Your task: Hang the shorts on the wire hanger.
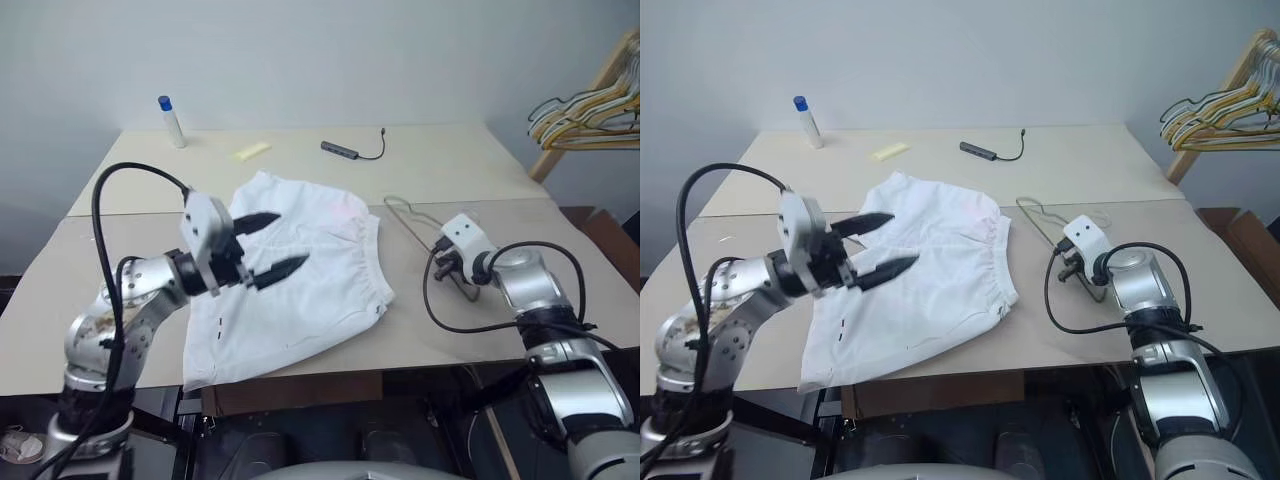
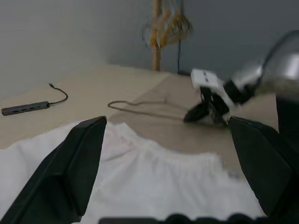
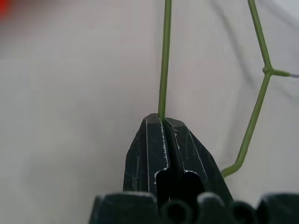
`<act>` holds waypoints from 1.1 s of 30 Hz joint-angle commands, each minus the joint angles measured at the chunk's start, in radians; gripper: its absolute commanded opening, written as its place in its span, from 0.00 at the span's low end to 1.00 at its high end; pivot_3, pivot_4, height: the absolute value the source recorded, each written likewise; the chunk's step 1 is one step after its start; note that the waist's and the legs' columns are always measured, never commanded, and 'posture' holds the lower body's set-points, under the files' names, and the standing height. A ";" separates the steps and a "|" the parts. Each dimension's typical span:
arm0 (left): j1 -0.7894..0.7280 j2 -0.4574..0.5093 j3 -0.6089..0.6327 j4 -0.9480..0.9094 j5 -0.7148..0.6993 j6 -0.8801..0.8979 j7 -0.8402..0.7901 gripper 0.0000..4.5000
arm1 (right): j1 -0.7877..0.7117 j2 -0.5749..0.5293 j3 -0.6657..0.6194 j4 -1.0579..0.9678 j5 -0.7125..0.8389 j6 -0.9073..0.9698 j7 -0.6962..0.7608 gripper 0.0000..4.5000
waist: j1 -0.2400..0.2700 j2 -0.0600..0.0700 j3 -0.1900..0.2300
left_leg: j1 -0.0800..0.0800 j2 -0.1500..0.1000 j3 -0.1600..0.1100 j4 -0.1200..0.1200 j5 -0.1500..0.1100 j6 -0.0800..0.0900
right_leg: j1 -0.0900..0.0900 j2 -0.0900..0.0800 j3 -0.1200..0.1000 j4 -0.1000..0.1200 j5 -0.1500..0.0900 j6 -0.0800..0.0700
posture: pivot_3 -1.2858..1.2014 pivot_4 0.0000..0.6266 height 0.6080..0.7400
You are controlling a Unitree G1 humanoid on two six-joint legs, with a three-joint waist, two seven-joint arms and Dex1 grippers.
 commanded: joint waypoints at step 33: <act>-0.228 -0.332 0.099 0.245 -0.411 0.068 0.665 0.01 | 0.135 0.062 0.110 -0.726 0.018 -0.171 -0.036 0.00 | 0.006 0.000 0.000 | -0.003 -0.004 -0.002 0.001 0.000 -0.001 | 0.001 0.000 -0.003 -0.005 0.002 0.000 | 0.52 0.00 1.00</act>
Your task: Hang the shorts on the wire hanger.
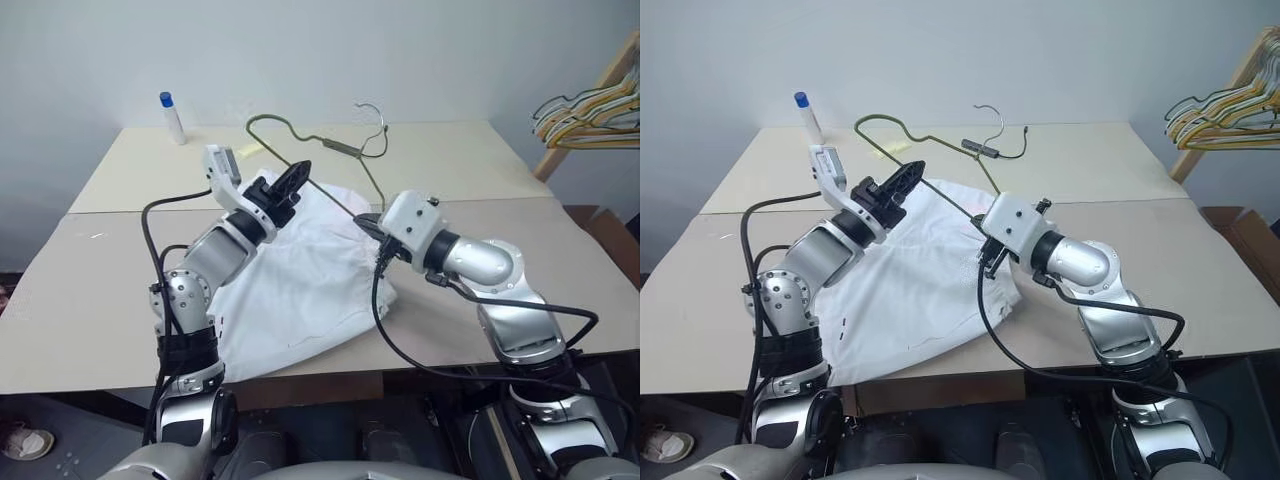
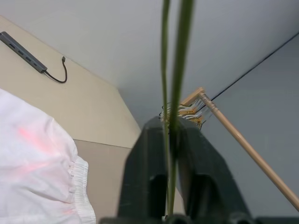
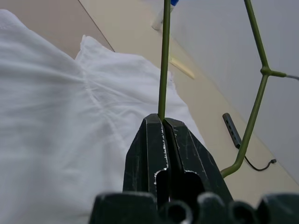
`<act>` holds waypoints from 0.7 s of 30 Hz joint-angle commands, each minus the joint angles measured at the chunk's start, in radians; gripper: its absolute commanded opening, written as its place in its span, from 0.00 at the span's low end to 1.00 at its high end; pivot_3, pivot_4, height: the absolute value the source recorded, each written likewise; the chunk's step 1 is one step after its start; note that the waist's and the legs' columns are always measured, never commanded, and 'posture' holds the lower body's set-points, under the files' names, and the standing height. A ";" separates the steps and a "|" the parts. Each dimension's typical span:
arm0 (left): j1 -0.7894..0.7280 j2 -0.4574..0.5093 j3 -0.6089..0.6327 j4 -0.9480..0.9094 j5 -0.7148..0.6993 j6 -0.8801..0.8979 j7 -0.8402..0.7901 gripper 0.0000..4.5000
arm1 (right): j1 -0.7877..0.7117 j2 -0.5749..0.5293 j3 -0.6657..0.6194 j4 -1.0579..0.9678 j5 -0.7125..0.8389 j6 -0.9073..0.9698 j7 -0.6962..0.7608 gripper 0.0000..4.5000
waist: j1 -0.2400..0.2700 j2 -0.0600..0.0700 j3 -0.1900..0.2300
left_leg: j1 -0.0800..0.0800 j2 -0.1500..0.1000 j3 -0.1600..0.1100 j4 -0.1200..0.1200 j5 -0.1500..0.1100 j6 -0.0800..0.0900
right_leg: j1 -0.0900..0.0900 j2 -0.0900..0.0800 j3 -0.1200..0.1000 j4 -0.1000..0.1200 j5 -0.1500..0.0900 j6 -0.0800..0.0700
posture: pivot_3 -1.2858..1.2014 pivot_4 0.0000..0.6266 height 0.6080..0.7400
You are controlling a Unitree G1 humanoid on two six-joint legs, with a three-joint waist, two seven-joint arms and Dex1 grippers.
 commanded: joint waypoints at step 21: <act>0.033 0.364 0.035 -0.021 0.172 -0.160 -0.679 0.00 | -0.028 -0.115 -0.206 -0.065 0.413 0.186 0.285 0.87 | -0.020 0.000 0.001 | 0.000 0.001 0.000 -0.001 0.000 0.000 | 0.000 0.000 -0.001 -0.003 0.000 0.000 | 0.52 0.00 1.00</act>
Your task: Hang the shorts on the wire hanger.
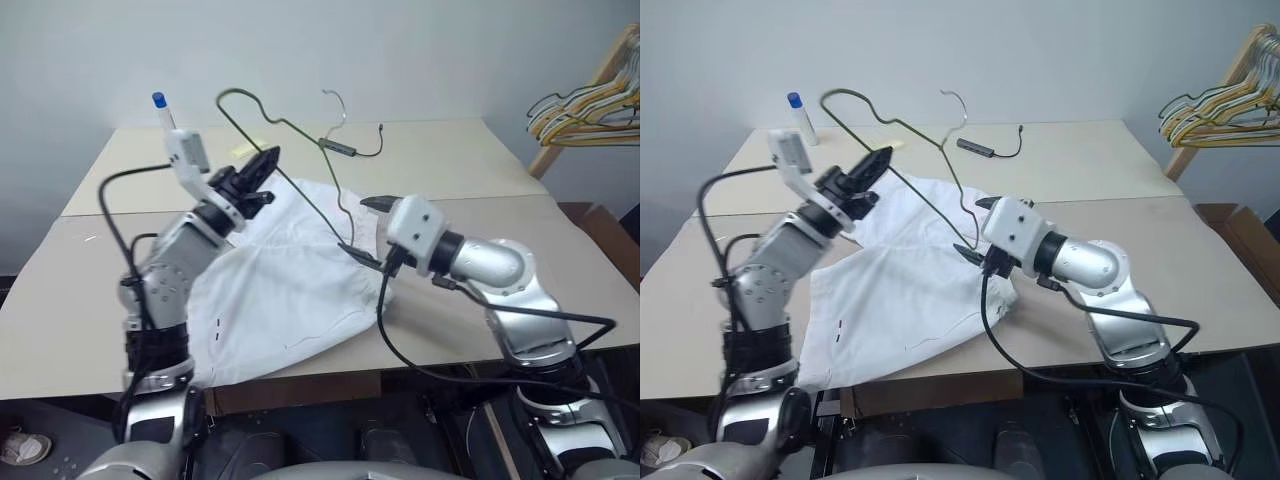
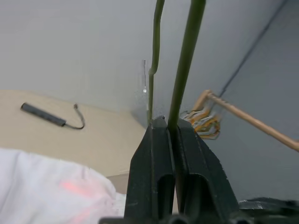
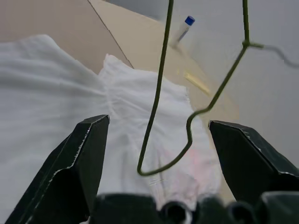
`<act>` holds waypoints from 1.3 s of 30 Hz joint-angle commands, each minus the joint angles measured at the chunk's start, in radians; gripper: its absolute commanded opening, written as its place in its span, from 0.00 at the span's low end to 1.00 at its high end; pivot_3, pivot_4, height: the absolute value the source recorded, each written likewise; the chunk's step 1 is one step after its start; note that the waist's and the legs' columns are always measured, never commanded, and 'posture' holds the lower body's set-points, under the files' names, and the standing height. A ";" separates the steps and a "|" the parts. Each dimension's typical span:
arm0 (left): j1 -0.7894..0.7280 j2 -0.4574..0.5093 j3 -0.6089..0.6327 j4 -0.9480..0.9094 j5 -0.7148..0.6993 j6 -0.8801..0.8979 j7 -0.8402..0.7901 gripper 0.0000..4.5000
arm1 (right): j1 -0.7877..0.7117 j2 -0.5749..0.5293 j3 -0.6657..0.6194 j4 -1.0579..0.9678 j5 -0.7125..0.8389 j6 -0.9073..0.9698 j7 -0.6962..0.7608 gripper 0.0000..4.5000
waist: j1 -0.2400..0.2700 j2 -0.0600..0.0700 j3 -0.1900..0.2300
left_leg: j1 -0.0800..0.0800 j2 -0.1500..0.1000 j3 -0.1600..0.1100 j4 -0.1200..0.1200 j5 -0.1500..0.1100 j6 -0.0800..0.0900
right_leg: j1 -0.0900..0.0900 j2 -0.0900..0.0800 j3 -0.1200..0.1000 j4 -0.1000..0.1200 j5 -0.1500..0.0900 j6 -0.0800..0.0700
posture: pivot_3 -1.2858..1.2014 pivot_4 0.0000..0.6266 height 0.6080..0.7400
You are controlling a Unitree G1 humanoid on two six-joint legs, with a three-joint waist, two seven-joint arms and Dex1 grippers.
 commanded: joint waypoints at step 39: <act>0.006 0.185 0.130 0.109 -0.240 0.118 -0.634 0.00 | -0.287 0.060 -0.023 0.266 0.628 0.607 0.226 0.07 | -0.003 0.001 0.001 | -0.002 0.002 0.000 0.000 0.000 0.001 | -0.001 0.000 -0.001 -0.003 0.001 0.001 | 0.52 0.00 1.00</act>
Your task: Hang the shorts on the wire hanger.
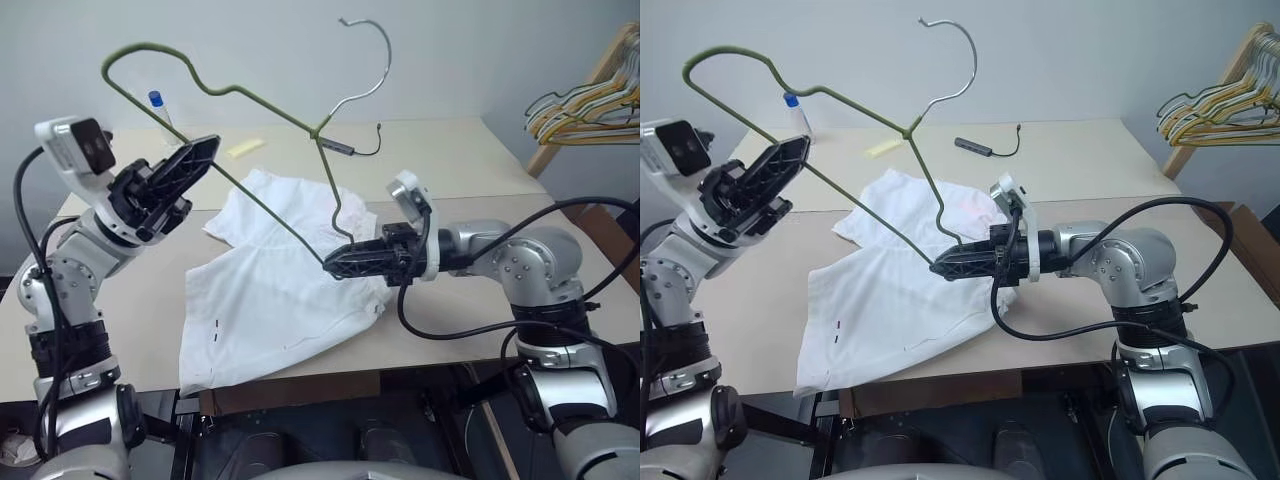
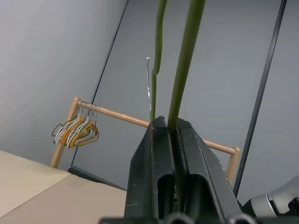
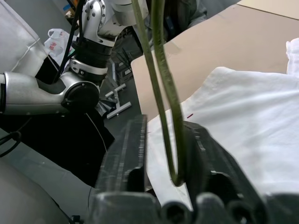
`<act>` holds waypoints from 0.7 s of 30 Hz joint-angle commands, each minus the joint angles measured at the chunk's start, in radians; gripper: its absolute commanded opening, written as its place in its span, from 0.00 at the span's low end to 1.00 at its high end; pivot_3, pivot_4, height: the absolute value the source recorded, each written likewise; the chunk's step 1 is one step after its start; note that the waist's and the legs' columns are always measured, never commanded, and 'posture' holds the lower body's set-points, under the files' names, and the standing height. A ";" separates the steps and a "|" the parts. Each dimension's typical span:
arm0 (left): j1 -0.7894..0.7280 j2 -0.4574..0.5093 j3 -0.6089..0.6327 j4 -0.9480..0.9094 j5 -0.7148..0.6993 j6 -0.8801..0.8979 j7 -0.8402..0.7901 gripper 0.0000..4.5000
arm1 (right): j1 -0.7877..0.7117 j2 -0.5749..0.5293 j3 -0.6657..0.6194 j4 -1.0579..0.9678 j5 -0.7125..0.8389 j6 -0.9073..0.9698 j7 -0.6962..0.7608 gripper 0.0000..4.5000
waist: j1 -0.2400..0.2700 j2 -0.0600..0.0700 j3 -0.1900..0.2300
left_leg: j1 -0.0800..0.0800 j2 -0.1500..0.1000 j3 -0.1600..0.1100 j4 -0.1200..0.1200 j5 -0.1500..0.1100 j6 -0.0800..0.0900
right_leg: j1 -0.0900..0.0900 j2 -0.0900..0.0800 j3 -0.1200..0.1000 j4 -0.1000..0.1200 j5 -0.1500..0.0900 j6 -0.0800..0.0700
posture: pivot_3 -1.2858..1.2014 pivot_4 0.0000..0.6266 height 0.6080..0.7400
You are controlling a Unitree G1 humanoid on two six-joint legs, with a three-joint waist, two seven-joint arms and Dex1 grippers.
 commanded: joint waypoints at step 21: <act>0.007 -0.023 -0.012 -0.048 0.053 -0.071 -0.031 0.00 | -0.003 -0.008 -0.009 -0.011 -0.038 -0.086 -0.003 0.38 | 0.001 0.000 0.000 | 0.000 0.000 0.000 0.000 0.000 0.000 | 0.000 0.000 0.000 0.000 0.000 0.000 | 0.52 0.00 1.00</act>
